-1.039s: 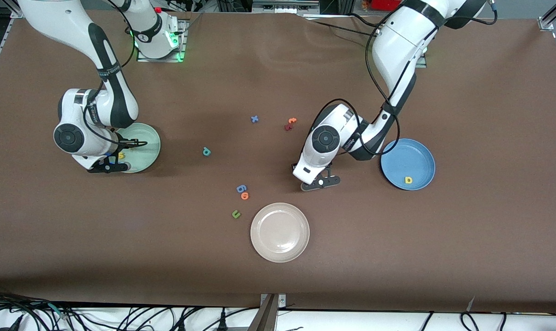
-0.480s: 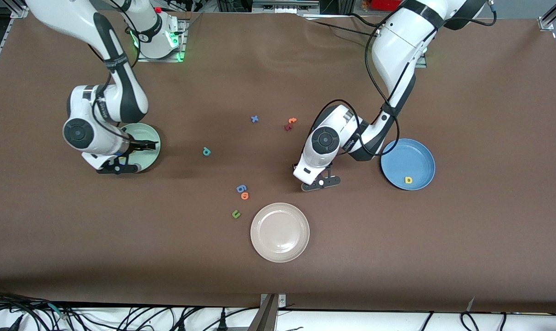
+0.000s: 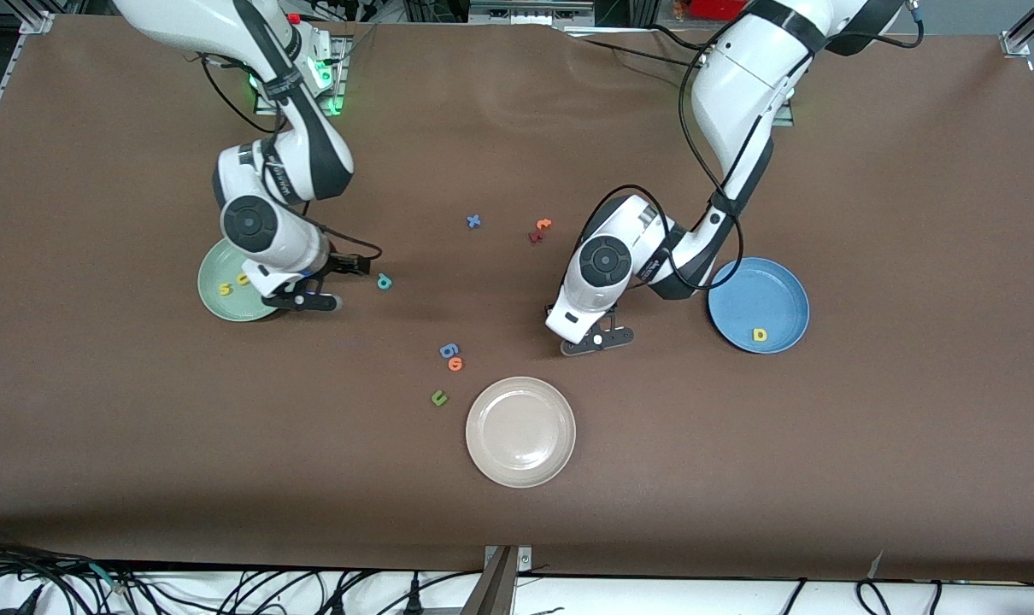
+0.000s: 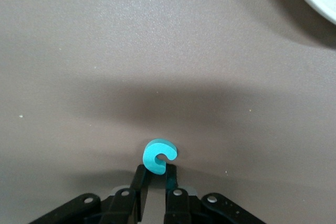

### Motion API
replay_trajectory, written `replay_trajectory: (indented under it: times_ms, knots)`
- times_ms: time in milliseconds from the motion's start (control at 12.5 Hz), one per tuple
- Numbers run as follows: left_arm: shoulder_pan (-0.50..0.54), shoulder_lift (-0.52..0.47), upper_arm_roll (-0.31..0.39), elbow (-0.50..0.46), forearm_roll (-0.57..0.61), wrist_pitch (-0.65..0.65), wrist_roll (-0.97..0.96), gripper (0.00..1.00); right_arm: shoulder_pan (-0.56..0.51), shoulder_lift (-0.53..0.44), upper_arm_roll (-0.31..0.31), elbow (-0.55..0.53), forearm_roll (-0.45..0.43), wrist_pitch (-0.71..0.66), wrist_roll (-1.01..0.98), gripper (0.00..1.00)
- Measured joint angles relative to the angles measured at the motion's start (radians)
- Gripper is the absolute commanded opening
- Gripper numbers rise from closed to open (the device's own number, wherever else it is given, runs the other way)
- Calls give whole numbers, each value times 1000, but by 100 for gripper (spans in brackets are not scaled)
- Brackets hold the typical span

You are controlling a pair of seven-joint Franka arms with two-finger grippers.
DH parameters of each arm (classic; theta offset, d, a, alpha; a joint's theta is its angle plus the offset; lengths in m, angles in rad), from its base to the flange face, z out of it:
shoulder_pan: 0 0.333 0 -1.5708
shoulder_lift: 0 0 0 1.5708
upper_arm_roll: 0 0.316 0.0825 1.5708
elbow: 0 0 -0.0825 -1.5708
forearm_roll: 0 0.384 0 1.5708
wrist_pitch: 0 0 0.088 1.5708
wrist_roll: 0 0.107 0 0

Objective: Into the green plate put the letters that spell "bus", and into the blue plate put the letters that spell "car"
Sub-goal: 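Grasp the cyan p with the right gripper while the left gripper grips the c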

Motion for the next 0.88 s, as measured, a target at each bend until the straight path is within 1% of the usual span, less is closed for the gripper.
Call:
replay_trajectory:
  times_ms: [320,559,719,799,879]
  knots:
    - [0,0,0,0,0,0,0,15,5,62,16,1,6,79,78,98]
    - [0,0,0,0,0,0,0,13,53,91,22,1,6,130,180,97]
    - [0,0,1,0,0,0,0,13,62,111,22,1,6,153,201,87]
    - [0,0,1,0,0,0,0,14,62,118,21,2,6,159,202,76]
    - [0,0,1,0,0,0,0,17,62,122,20,3,6,163,202,63]
